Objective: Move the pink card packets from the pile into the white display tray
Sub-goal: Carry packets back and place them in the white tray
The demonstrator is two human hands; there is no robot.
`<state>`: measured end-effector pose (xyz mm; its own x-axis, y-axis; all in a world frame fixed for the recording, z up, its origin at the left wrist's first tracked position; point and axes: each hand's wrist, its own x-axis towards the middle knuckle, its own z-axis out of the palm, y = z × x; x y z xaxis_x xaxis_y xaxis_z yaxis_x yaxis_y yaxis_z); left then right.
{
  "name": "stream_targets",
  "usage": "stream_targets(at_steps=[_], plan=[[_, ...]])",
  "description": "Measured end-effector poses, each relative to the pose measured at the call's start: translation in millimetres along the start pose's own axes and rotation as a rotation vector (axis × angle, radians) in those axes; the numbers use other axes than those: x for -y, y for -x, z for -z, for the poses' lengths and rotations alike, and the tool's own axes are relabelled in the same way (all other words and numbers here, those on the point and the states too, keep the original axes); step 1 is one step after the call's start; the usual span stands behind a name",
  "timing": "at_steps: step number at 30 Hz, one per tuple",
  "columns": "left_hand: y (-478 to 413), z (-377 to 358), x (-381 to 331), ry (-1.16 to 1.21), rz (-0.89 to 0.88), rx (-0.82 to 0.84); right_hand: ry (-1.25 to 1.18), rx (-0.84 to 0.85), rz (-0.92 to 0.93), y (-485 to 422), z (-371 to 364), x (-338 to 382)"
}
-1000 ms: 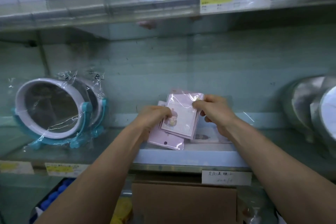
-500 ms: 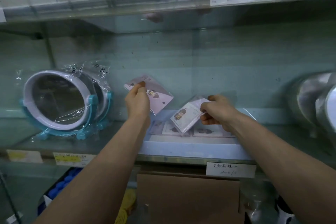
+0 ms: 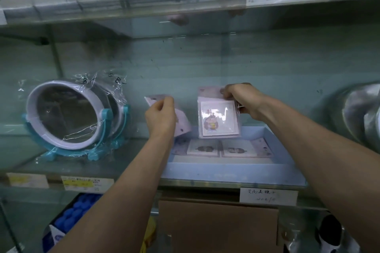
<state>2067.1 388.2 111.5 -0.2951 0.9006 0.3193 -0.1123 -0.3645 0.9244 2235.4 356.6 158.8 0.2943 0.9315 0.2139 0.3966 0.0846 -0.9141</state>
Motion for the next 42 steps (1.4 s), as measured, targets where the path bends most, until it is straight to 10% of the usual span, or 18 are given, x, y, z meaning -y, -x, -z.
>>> stream_targets(at_steps=[5,10,27,37,42], plan=[[7,-8,1,-0.041,0.095,0.196,0.141,0.093,0.140,-4,-26,4],[-3,-4,9,-0.053,0.103,0.058,0.658,0.156,0.274,12,-39,-2],[-9,1,1,-0.040,-0.113,-0.240,1.166,0.323,0.294,3,-48,-37],[1,-1,4,-0.030,-0.099,0.022,1.068,0.601,0.173,12,-46,-28],[-5,-2,10,-0.137,-0.042,0.152,0.715,0.360,0.082,1,-16,-27]])
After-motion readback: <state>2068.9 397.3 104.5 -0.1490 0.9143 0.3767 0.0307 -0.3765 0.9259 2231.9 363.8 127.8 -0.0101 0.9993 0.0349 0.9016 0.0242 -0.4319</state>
